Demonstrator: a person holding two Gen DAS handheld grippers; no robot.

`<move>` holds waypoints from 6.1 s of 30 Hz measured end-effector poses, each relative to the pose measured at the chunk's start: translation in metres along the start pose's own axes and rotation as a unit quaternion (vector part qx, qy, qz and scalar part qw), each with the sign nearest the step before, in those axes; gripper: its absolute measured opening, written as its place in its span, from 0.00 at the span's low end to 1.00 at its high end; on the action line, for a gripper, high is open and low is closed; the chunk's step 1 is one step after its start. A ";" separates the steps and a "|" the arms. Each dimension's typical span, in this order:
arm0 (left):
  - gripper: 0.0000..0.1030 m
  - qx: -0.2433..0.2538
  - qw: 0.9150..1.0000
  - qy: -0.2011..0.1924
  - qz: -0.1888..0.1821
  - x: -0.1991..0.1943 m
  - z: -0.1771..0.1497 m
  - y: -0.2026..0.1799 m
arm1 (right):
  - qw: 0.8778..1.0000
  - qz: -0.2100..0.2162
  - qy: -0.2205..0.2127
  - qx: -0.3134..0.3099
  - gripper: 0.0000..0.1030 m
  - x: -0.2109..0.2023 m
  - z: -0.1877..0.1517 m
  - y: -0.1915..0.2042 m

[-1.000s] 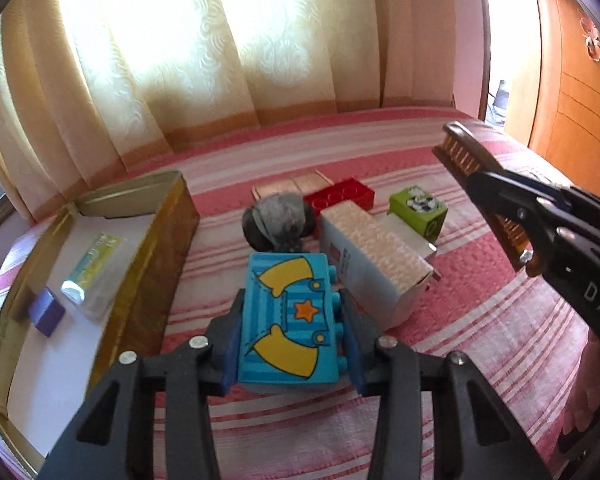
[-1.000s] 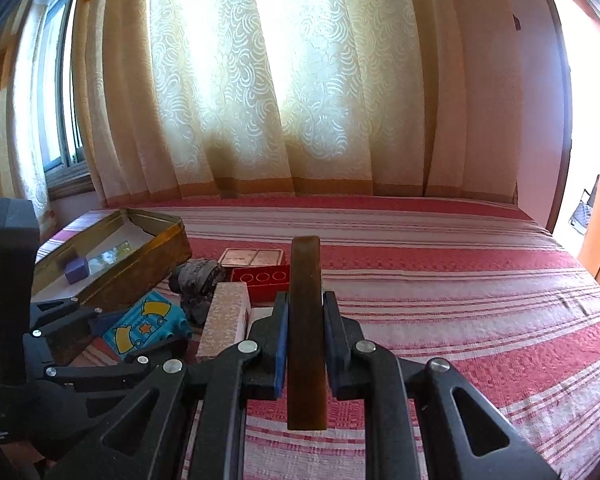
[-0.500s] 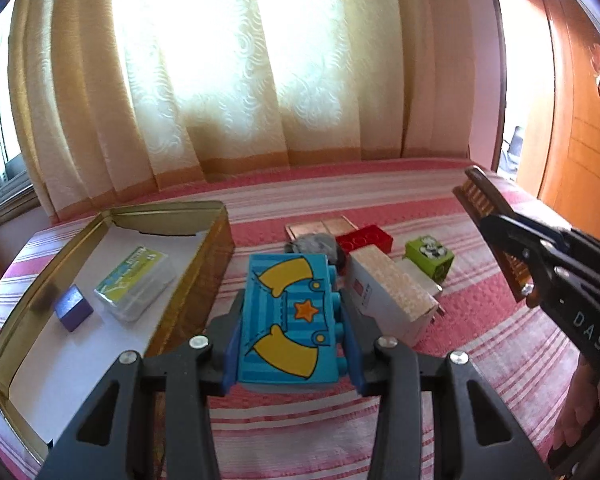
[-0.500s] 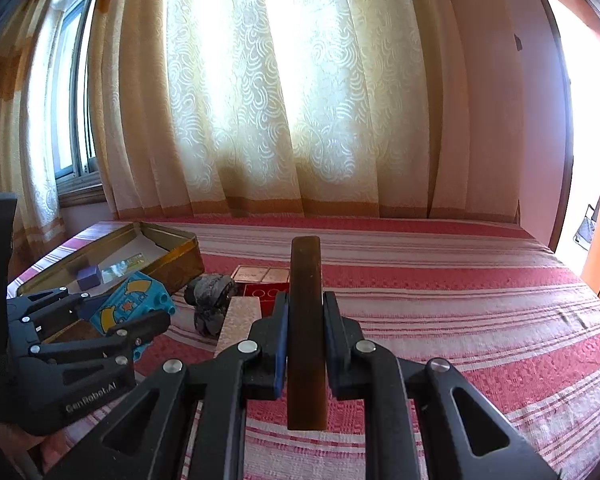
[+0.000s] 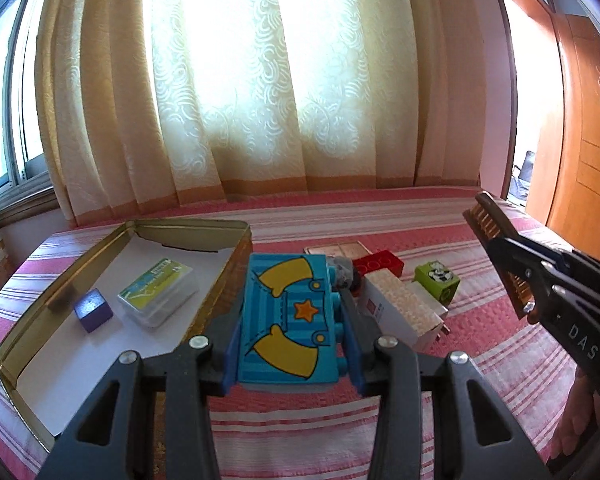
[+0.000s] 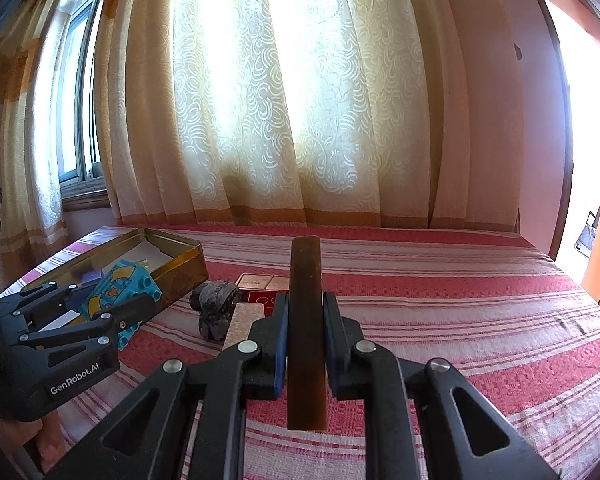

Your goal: Organize rigid objects

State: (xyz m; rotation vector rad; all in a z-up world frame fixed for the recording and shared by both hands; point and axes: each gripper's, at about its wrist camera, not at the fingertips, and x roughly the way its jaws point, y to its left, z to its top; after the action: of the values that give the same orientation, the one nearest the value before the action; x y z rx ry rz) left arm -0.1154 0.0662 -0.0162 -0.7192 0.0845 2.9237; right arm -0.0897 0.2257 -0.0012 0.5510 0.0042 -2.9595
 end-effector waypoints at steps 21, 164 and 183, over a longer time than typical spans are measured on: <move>0.40 -0.014 0.998 -0.056 0.014 -0.017 -0.003 0.007 | 0.999 -0.006 -0.032 0.001 0.17 -0.012 0.000 -0.001; 0.40 -0.079 0.989 0.009 0.124 0.000 -0.013 0.162 | 0.976 0.179 0.028 -0.118 0.17 0.053 0.011 0.191; 0.92 -0.087 0.984 0.044 0.147 0.005 -0.011 0.183 | 0.973 0.209 0.077 -0.055 0.66 0.089 0.022 0.183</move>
State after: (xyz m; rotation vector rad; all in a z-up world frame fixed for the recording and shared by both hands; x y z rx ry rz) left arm -0.1405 -0.1151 -0.0240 -0.9362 -0.0635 3.2088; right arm -0.1561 0.0319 -0.0087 0.6710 0.0604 -2.4878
